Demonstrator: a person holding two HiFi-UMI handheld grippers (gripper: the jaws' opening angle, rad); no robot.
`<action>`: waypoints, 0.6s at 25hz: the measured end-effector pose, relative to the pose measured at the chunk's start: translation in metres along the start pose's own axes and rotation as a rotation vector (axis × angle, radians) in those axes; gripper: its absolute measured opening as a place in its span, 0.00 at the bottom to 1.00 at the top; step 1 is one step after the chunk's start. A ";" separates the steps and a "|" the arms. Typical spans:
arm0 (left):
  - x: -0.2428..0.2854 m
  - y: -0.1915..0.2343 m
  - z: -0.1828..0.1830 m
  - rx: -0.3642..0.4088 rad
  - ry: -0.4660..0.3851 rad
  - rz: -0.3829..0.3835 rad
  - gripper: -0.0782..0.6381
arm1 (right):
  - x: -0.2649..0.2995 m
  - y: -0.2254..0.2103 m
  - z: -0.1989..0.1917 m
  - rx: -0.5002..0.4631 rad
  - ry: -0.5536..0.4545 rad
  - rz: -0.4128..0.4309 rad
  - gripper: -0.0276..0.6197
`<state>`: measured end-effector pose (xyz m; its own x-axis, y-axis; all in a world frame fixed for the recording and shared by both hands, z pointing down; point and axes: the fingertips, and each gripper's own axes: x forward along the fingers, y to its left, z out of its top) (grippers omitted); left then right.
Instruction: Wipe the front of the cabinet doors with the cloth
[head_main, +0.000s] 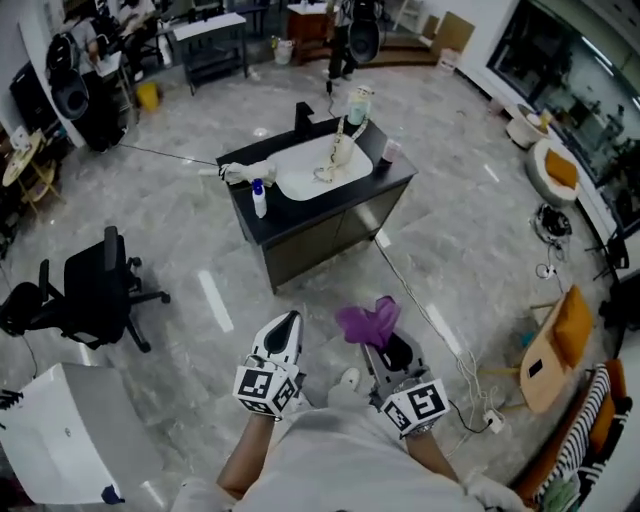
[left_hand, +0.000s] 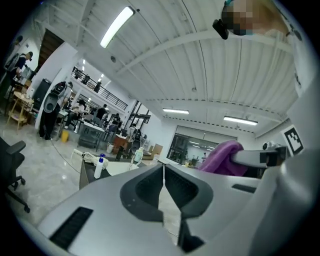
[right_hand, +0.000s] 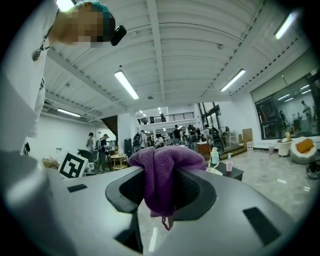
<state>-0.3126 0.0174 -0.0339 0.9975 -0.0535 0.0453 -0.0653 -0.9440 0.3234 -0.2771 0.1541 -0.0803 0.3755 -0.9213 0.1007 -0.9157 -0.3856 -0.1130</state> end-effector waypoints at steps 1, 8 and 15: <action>0.002 -0.003 -0.001 0.001 -0.001 -0.015 0.13 | -0.004 0.000 -0.002 -0.003 0.003 -0.006 0.26; 0.003 -0.048 -0.007 0.065 -0.005 -0.097 0.13 | -0.051 -0.023 -0.015 0.084 -0.044 -0.089 0.26; -0.025 -0.121 -0.042 0.096 0.061 -0.107 0.13 | -0.131 -0.037 -0.025 0.105 -0.089 -0.116 0.25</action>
<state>-0.3309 0.1469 -0.0346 0.9951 0.0664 0.0739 0.0471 -0.9702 0.2375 -0.2963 0.2902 -0.0649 0.4935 -0.8692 0.0321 -0.8472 -0.4887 -0.2086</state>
